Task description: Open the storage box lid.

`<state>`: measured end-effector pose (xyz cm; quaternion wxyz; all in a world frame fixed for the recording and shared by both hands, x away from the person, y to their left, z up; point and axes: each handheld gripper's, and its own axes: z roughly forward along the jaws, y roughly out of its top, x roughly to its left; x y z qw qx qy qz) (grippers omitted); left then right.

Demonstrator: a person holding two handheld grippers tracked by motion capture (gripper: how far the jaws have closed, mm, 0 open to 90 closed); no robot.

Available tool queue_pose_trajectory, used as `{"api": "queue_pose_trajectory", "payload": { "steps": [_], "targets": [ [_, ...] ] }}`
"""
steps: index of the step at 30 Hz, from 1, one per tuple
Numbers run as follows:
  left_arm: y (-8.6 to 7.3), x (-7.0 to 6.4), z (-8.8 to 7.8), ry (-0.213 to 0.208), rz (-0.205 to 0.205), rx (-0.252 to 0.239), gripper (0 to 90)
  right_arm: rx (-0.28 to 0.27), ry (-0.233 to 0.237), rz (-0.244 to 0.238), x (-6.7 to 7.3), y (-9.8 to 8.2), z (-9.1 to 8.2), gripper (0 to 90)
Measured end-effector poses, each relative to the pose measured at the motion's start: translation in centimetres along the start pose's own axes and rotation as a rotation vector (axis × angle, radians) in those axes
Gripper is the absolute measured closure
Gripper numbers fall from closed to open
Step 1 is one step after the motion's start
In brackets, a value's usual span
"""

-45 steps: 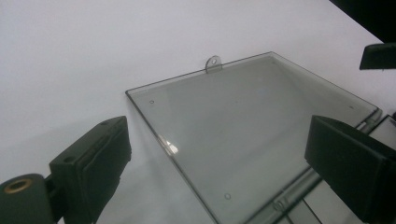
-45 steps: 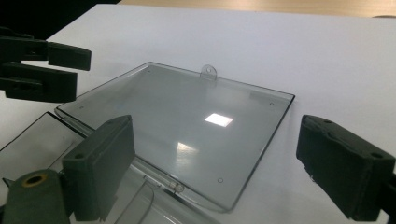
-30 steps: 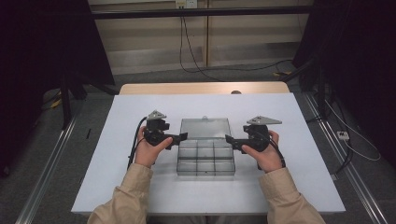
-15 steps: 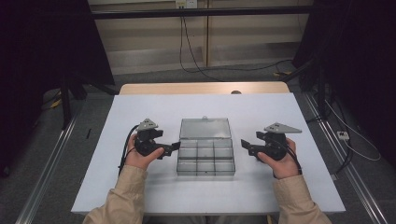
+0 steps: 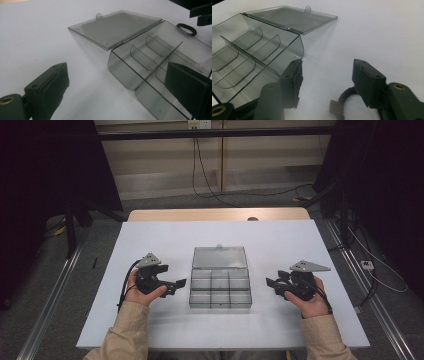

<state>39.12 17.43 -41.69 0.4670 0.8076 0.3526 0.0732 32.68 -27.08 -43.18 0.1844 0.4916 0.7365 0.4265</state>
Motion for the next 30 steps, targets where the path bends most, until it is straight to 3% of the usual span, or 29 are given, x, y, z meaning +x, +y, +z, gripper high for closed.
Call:
{"api": "queue_pose_trajectory", "payload": {
  "steps": [7, 16, 22, 25, 30],
  "targets": [
    [-0.7, 0.2, -0.7, 0.008, 0.003, 0.002, 5.7, 0.011, -0.002, -0.037, -0.1, -0.8, -0.3, 51.8],
    [-1.4, 0.5, -1.7, 0.015, -0.001, 0.005, 5.7, 0.040, -0.008, -0.035, 0.2, -1.4, -0.4, 52.6],
    [-1.6, 0.7, -1.9, 0.018, -0.005, 0.002, 5.8, 0.081, -0.006, -0.045, 0.0, -1.9, 0.2, 58.1],
    [-1.6, 0.7, -2.1, 0.019, -0.004, -0.002, 5.9, 0.098, -0.029, -0.057, -0.2, -2.1, 0.4, 59.8],
    [-1.7, 0.8, -2.2, 0.019, -0.012, -0.003, 5.9, 0.114, -0.026, -0.040, -0.6, -2.3, 0.5, 63.3]
  ]
}}
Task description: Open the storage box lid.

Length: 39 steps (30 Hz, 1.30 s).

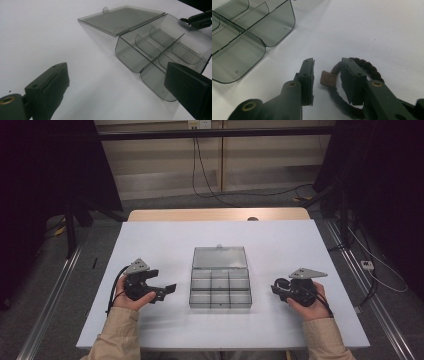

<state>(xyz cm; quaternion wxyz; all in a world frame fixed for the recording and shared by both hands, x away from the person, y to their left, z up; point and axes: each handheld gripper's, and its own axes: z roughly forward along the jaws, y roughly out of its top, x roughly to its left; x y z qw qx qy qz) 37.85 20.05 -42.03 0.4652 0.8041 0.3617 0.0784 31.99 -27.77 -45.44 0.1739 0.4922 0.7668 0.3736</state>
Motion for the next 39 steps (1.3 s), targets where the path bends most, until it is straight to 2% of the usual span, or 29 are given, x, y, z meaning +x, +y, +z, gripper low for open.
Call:
{"api": "queue_pose_trajectory", "payload": {
  "steps": [8, 11, 14, 18, 21, 25, 29, 39],
  "targets": [
    [-0.06, -0.05, 0.09, -0.002, 0.009, 0.014, 6.0, 0.041, -0.005, -0.010, 0.07, -0.25, 0.44, 65.9],
    [-0.07, -0.07, 0.11, -0.003, 0.008, 0.012, 6.0, 0.043, -0.018, -0.014, -0.07, -0.24, 0.46, 73.5],
    [-0.07, -0.06, 0.09, -0.001, 0.009, 0.012, 6.1, 0.048, -0.016, -0.002, -0.32, -0.18, 0.46, 76.7],
    [-0.08, -0.07, 0.09, 0.001, 0.010, 0.015, 6.1, 0.062, -0.031, -0.010, -0.23, 0.06, 0.41, 82.8],
    [-0.09, -0.08, 0.12, 0.003, 0.014, 0.017, 6.1, 0.062, -0.020, 0.020, -0.46, 0.08, 0.41, 83.8],
    [-0.08, -0.15, 0.09, 0.002, 0.017, 0.019, 6.2, 0.060, -0.014, 0.033, -0.56, 0.20, 0.31, 86.6],
    [-0.10, -0.12, 0.03, 0.003, 0.016, 0.015, 6.2, 0.046, 0.020, 0.054, -0.76, 0.48, 0.15, 87.0],
    [-0.36, -0.08, -0.13, 0.004, 0.015, 0.023, 6.2, 0.049, 0.039, 0.055, -0.48, 0.49, 0.31, 86.9]
  ]
}}
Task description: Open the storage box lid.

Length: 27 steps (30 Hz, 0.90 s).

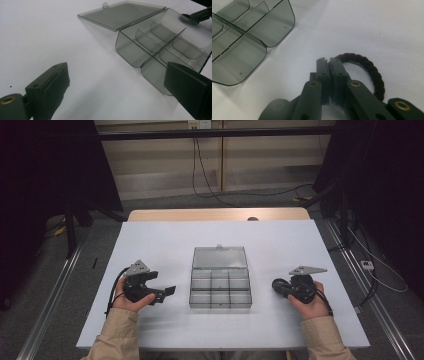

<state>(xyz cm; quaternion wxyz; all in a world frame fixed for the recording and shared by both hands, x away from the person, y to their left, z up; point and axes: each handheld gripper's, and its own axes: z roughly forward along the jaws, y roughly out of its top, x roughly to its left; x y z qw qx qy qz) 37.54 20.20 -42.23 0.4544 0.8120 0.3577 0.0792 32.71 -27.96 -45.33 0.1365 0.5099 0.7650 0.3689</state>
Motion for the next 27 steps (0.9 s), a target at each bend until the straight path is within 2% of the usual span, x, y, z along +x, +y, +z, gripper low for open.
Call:
{"api": "queue_pose_trajectory", "payload": {
  "steps": [6, 8, 12, 14, 18, 20, 27],
  "targets": [
    [-0.08, 0.02, -0.06, 0.001, 0.001, -0.001, 6.2, -0.002, -0.021, -0.035, 0.25, -0.25, 0.29, 84.7],
    [-0.10, 0.07, -0.08, 0.004, 0.004, 0.003, 6.3, 0.000, -0.031, -0.035, 0.32, -0.34, 0.36, 76.9],
    [-0.11, 0.06, -0.04, 0.005, 0.004, 0.006, 6.3, 0.017, -0.057, -0.055, 0.66, -0.31, 0.52, 78.2],
    [-0.11, 0.02, 0.00, 0.003, 0.003, 0.003, 6.4, 0.023, -0.065, -0.062, 0.74, -0.22, 0.59, 82.7],
    [-0.09, 0.01, -0.05, 0.007, 0.008, 0.003, 6.5, 0.022, -0.034, -0.016, 0.06, -0.16, 0.65, 87.3],
    [-0.08, -0.01, -0.05, 0.007, 0.007, 0.001, 6.5, 0.025, -0.037, -0.029, 0.10, -0.10, 0.66, 87.5],
    [-0.21, -0.12, -0.22, -0.001, 0.018, 0.008, 6.4, 0.031, -0.030, -0.013, -0.01, 0.04, 0.60, 87.7]
  ]
}}
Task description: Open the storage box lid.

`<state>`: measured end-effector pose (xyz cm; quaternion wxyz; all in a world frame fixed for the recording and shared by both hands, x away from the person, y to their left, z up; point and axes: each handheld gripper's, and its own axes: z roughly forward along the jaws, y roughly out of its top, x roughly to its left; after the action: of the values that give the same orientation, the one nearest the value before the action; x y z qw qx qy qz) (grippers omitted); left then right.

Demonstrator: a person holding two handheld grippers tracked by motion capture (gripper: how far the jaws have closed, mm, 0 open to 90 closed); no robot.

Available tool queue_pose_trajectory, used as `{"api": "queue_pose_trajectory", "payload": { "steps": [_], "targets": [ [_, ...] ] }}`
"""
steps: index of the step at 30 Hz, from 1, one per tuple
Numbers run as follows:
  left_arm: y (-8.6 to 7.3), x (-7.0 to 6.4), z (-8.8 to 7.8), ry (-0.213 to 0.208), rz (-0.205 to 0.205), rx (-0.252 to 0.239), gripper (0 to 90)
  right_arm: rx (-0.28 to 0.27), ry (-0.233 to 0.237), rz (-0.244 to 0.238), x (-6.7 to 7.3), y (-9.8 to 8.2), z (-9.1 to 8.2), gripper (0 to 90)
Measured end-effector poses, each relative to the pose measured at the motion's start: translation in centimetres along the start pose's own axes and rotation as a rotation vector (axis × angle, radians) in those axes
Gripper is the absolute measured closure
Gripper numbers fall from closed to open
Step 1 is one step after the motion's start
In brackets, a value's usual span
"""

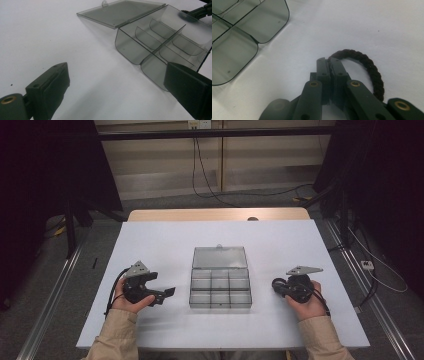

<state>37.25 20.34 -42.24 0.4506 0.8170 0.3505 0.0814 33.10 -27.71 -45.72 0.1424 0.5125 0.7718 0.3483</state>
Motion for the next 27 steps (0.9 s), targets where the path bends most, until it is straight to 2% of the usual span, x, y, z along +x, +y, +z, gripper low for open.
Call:
{"api": "queue_pose_trajectory", "payload": {
  "steps": [3, 12, 17, 27],
  "targets": [
    [-0.1, 0.1, -0.1, -0.001, 0.004, -0.002, 6.4, -0.009, 0.028, 0.018, 0.0, 0.2, -0.1, 87.7],
    [-0.3, -0.1, -0.2, -0.010, 0.012, 0.001, 6.2, -0.075, 0.100, -0.010, 1.5, 1.2, -1.2, 87.7],
    [-0.4, -0.1, -0.2, -0.011, 0.013, 0.009, 6.0, -0.092, 0.134, -0.019, 2.1, 1.6, -1.5, 87.7],
    [-0.5, -0.1, -0.3, -0.014, 0.015, 0.001, 5.9, -0.121, 0.177, -0.027, 2.9, 2.5, -2.1, 87.7]
  ]
}}
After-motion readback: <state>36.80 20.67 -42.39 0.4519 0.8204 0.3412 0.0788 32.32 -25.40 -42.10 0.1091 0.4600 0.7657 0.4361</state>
